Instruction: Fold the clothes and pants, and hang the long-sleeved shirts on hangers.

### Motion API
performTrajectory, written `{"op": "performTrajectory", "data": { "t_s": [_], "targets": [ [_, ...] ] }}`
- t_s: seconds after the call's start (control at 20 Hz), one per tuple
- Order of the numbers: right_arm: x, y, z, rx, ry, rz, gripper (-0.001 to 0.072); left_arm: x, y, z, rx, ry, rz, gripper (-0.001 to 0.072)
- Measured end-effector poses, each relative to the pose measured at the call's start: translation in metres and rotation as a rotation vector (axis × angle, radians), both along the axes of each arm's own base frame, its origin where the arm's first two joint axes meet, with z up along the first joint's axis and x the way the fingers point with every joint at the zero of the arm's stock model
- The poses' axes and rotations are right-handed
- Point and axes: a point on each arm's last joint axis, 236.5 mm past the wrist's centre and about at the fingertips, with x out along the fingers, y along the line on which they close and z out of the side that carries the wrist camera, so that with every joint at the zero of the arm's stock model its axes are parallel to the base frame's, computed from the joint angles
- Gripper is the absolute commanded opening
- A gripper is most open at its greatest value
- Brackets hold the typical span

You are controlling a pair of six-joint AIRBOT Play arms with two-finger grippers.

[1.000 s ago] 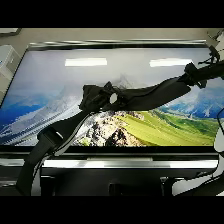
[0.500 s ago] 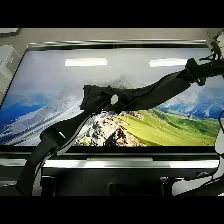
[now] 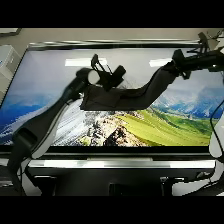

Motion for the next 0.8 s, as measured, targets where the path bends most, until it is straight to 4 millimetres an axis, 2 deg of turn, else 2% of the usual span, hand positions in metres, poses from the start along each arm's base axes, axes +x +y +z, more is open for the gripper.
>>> {"op": "performTrajectory", "data": {
  "t_s": [0.25, 0.35, 0.45, 0.65, 0.8],
  "targets": [
    [0.013, 0.092, 0.024, 0.104, -0.057, 0.001, 0.0031, 0.006, 0.084, 0.048, 0.132, -0.066, -0.028, 0.0022],
    [0.015, 0.126, 0.024, 0.125, -0.063, 0.001, 0.0031, 0.003, 0.121, 0.058, 0.205, -0.062, -0.022, 0.0022],
    [0.016, 0.157, 0.017, 0.137, -0.058, 0.007, 0.0031, 0.000, 0.159, 0.068, 0.279, -0.061, -0.001, 0.0022],
    [0.022, 0.213, -0.010, 0.167, -0.035, 0.000, 0.0031, -0.010, 0.228, 0.086, 0.389, -0.040, 0.046, 0.0022],
    [0.032, 0.245, -0.036, 0.198, -0.019, -0.036, 0.0031, -0.017, 0.270, 0.104, 0.424, -0.044, 0.090, 0.0022]
  ]
}}
